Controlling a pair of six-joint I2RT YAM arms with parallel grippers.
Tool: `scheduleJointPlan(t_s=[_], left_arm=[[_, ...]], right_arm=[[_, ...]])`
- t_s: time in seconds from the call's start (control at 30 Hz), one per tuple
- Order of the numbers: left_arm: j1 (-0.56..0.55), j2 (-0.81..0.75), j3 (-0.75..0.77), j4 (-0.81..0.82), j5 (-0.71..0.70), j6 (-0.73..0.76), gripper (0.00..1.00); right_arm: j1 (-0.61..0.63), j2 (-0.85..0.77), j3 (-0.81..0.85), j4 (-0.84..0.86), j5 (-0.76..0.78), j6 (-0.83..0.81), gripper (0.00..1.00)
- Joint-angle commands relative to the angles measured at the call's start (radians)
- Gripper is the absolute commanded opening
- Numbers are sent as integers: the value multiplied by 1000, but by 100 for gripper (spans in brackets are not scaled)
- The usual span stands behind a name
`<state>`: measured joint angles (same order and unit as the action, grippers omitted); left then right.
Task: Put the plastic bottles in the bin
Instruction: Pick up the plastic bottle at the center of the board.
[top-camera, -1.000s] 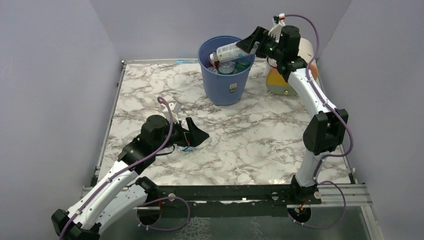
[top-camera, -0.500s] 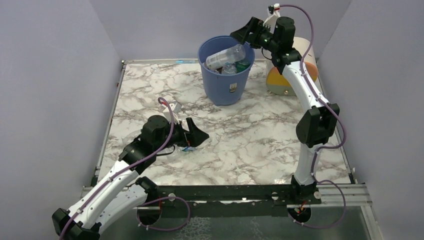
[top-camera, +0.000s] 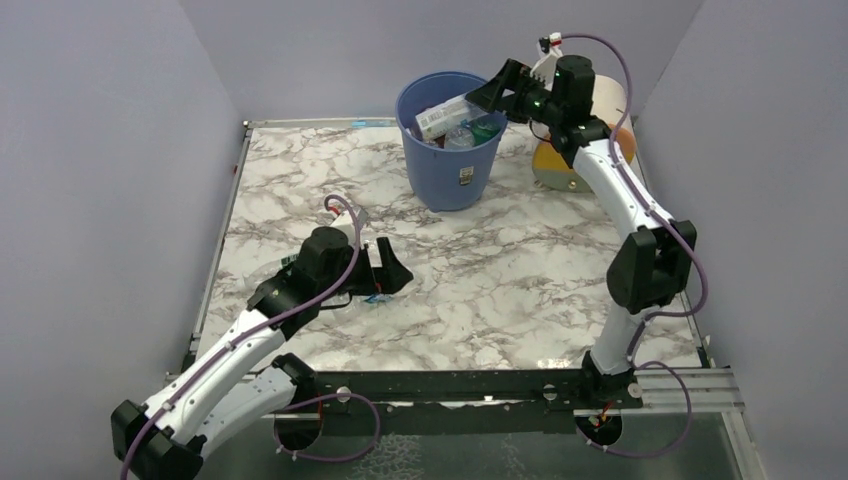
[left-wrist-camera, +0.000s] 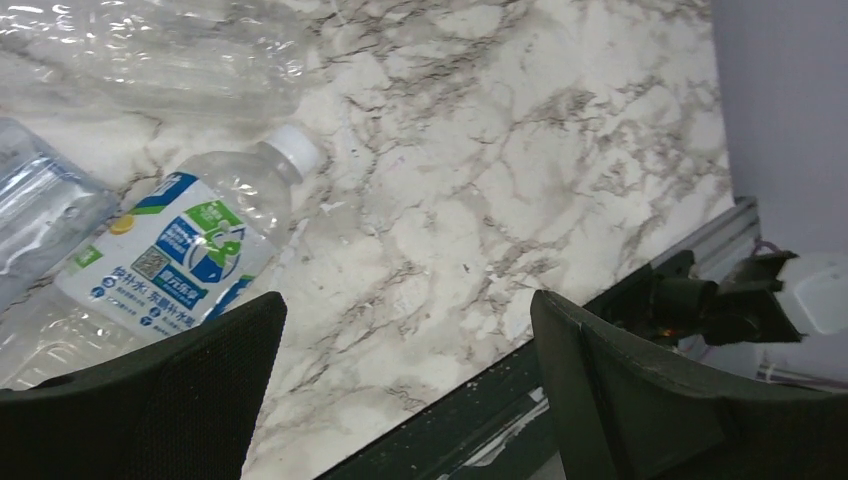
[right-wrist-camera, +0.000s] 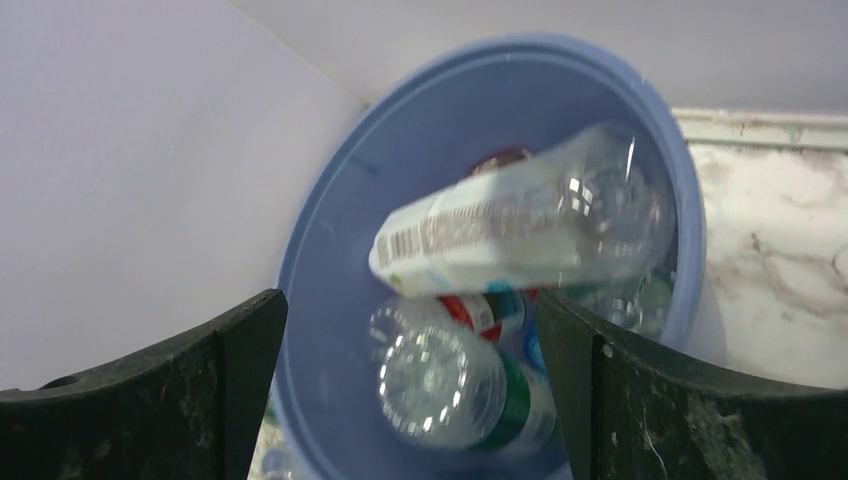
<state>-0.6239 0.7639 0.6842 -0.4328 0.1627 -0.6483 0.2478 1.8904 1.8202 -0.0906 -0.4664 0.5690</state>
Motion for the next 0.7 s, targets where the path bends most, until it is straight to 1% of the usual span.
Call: scheduleJointPlan(t_s=[0.0,0.17,0.33,0.5,0.67], left_arm=[[1,67,63,-105,-123,42,99],[1,123,82,-113,-155,65,99],[1,191,80,-131,-202,97,99],[1,257,72,-113,-214,98,99],[1,286,74,-98,-291,104,99]], right_arm=[[5,-212,-119,30,-46,2,96],[5,-375,-284,10,-74,10,96],[5,-512,-465,38,-112,39,96],[5,-564,-602,52,-150,50,96],[5,-608,-684,51,-166,42,96]])
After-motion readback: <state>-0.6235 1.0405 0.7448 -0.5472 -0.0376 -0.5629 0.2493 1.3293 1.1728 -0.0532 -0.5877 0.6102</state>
